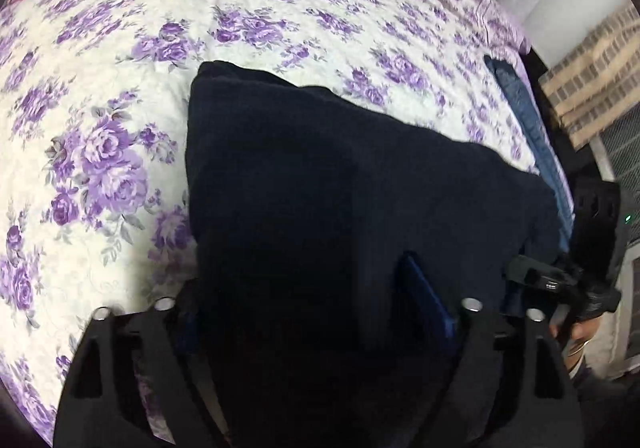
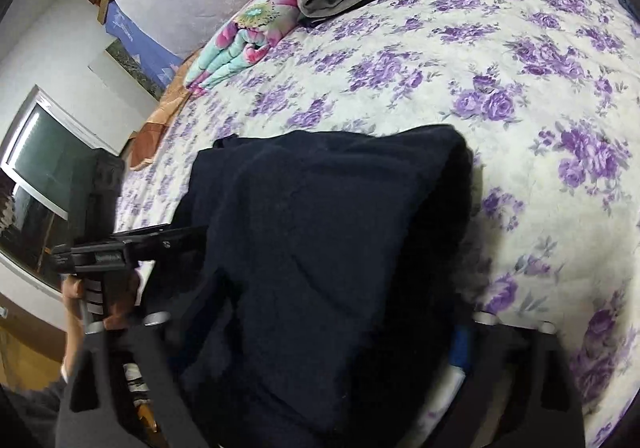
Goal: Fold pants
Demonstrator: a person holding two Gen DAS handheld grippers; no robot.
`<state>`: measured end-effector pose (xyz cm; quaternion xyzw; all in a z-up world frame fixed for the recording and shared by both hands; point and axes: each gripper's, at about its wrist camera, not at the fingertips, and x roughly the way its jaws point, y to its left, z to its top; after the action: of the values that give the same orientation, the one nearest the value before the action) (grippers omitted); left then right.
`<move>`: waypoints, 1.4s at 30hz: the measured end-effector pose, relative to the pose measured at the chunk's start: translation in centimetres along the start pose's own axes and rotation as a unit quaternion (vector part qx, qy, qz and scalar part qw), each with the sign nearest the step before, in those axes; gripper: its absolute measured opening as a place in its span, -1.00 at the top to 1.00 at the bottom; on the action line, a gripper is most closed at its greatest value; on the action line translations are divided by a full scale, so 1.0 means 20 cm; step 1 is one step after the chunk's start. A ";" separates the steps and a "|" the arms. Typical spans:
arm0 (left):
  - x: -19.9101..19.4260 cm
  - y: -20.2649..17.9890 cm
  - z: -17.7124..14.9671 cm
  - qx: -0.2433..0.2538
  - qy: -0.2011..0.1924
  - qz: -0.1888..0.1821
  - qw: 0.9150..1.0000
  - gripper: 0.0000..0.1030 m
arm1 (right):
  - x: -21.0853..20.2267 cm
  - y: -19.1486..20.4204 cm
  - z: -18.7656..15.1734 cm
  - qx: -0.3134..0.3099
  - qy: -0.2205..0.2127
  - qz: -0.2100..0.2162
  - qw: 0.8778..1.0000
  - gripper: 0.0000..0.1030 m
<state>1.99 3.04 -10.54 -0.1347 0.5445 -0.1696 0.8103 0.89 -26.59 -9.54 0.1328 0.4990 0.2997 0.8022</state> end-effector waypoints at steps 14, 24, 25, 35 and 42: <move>-0.40 -0.33 0.00 0.088 -0.116 0.030 0.989 0.60 | -0.34 0.30 0.08 -0.202 -0.116 -0.024 0.972 0.17; -0.48 -0.45 0.82 0.094 -0.229 0.035 0.968 0.60 | -0.42 0.26 0.95 -0.248 -0.208 -0.054 0.945 0.17; -0.44 -0.44 0.92 0.084 -0.233 0.032 0.968 0.60 | -0.40 0.23 1.03 -0.246 -0.211 -0.058 0.944 0.17; 0.41 -0.14 1.43 0.027 -0.152 0.124 0.980 0.15 | 0.32 -0.44 1.54 -0.155 -0.111 -0.140 0.972 -0.23; 0.60 0.14 1.39 -0.044 -0.170 0.092 0.980 -0.66 | 0.41 -0.71 1.51 -0.066 -0.114 -0.126 0.983 -0.83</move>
<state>32.31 1.45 -11.41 -0.1458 0.4159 -0.0448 0.8965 34.98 -30.17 -8.60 0.0493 0.3963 0.2115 0.8921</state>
